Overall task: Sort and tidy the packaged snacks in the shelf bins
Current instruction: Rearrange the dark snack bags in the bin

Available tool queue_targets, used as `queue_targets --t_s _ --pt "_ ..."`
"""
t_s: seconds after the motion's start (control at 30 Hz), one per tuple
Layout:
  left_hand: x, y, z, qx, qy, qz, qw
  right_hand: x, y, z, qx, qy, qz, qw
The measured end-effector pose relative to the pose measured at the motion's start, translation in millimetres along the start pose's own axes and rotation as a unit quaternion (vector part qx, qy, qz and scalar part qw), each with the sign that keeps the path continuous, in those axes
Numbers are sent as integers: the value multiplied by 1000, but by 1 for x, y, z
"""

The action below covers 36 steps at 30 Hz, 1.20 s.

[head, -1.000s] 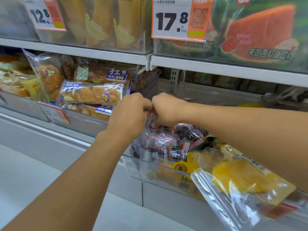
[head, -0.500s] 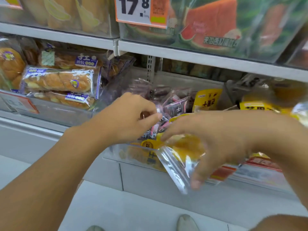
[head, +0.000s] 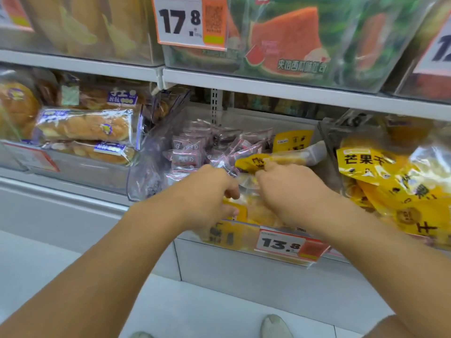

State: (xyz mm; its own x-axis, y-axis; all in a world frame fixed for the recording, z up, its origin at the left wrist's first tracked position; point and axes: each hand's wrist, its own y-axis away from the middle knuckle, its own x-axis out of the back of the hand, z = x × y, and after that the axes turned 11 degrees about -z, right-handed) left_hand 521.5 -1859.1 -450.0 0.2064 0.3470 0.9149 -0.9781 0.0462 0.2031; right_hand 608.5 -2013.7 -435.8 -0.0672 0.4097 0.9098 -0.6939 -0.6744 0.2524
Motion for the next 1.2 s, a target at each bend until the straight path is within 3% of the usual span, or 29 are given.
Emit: queue_targets --t_s 0.07,0.13,0.2,0.27,0.3,0.37,0.53,0.63,0.87,1.0,1.13,1.2 --pt "13 10 -10 -16 41 24 999 12 16 4 3 -58 -48 997" --pt "30 24 -30 -15 31 101 994 31 38 -1 14 -94 -80 992" --pt "41 36 -55 18 -17 171 985 52 50 -24 66 -86 -5 994" --pt "45 46 -74 56 -58 181 980 71 34 -46 136 -121 134 974" --pt "44 48 -81 78 -68 166 981 76 16 -55 156 -133 153 967" --pt "44 52 -89 113 -76 125 983 80 -35 -65 162 -141 110 970" --pt "39 42 -96 155 -127 29 979 77 -118 -65 171 -161 -85 968" --pt "31 36 -100 135 -108 -10 985 67 -138 -61 164 -167 -87 968" --pt "35 39 -102 132 -107 18 985 61 -140 -69 188 -136 -132 964" --pt "39 37 -93 155 -104 7 982 56 -140 -69 212 -175 -51 960" --pt "42 34 -85 165 -119 52 978 59 -133 -63 154 -230 137 951" --pt "45 38 -85 159 -115 70 978 57 -129 -70 147 -207 182 950"
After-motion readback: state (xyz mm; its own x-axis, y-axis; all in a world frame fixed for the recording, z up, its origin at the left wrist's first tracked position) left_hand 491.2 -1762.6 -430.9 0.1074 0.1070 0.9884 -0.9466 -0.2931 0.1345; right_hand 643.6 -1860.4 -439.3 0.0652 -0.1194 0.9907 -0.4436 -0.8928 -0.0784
